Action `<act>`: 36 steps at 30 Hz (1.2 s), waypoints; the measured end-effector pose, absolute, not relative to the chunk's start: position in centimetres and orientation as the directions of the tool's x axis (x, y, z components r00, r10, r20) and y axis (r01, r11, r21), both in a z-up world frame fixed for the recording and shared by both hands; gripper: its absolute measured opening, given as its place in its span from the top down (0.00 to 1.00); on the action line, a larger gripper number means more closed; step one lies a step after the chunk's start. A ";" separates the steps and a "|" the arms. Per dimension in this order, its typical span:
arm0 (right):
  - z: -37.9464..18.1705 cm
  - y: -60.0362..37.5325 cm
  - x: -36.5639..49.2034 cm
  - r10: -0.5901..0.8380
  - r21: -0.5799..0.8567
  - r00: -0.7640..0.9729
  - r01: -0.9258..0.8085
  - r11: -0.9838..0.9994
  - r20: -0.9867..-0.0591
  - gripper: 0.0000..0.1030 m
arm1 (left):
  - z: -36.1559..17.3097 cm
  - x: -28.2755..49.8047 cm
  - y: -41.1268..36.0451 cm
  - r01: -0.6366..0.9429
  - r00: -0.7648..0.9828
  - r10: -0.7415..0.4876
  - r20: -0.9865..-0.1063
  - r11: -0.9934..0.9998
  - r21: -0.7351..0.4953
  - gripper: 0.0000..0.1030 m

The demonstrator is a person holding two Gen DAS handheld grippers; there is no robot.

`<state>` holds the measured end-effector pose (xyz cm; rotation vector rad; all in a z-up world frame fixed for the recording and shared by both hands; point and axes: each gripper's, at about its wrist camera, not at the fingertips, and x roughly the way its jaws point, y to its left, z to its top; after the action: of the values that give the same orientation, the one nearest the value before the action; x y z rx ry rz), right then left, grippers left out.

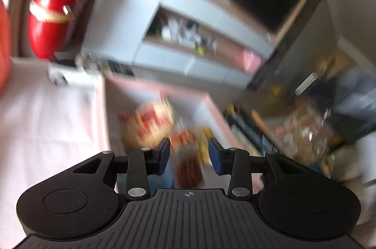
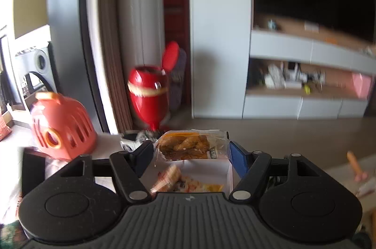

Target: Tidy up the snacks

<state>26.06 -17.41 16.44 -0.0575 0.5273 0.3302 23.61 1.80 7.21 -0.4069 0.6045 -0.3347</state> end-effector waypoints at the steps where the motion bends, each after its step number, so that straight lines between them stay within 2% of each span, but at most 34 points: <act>1: 15.7 -17.3 27.1 0.308 0.055 0.789 -0.331 0.942 -0.532 0.18 | 8.0 22.7 2.7 0.173 0.797 -0.396 -0.457 0.873 -0.456 0.60; 4: 13.8 -17.1 29.2 0.296 0.091 0.745 -0.304 0.948 -0.598 0.18 | 10.1 18.8 5.9 0.135 0.861 -0.311 -0.403 0.903 -0.408 0.60; 8: 12.8 -17.7 27.6 0.291 0.108 0.764 -0.282 0.953 -0.575 0.18 | 10.7 13.1 10.6 0.029 0.900 -0.169 -0.402 0.943 -0.331 0.60; 11: 12.2 -18.0 25.3 0.307 0.122 0.765 -0.291 0.949 -0.566 0.18 | 9.6 8.5 14.4 -0.098 0.901 -0.042 -0.433 0.950 -0.297 0.60; 13: 11.5 -17.5 23.3 0.330 0.122 0.748 -0.321 0.939 -0.576 0.18 | 8.6 5.9 16.8 -0.227 0.872 0.062 -0.486 0.930 -0.288 0.60; 16: 10.1 -15.8 20.5 0.370 0.105 0.707 -0.389 0.915 -0.602 0.17 | 6.7 2.6 20.5 -0.371 0.826 0.155 -0.542 0.873 -0.316 0.60; 19: 8.0 -13.3 17.9 0.417 0.107 0.642 -0.464 0.880 -0.643 0.17 | 4.7 0.5 23.3 -0.431 0.808 0.149 -0.570 0.810 -0.398 0.60; 22: 6.4 -10.1 15.5 0.481 0.130 0.539 -0.562 0.817 -0.691 0.17 | 3.7 0.7 23.8 -0.412 0.809 0.105 -0.578 0.802 -0.432 0.60; 30: 3.4 -3.4 9.4 0.545 0.137 0.342 -0.742 0.656 -0.766 0.17 | 1.7 2.3 18.9 -0.305 0.820 0.041 -0.570 0.875 -0.376 0.59; 33: 2.8 -3.0 7.3 0.531 0.063 0.352 -0.787 0.613 -0.771 0.17 | 1.7 2.0 16.9 -0.238 0.823 0.010 -0.568 0.914 -0.328 0.59; 36: 2.7 -4.2 6.7 0.506 0.007 0.380 -0.794 0.607 -0.774 0.17 | 1.6 1.9 15.8 -0.180 0.818 -0.073 -0.571 0.909 -0.375 0.59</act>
<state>6.71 -4.16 2.72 -0.4003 0.8239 0.8585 1.91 15.81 1.60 -0.4317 0.6155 0.0591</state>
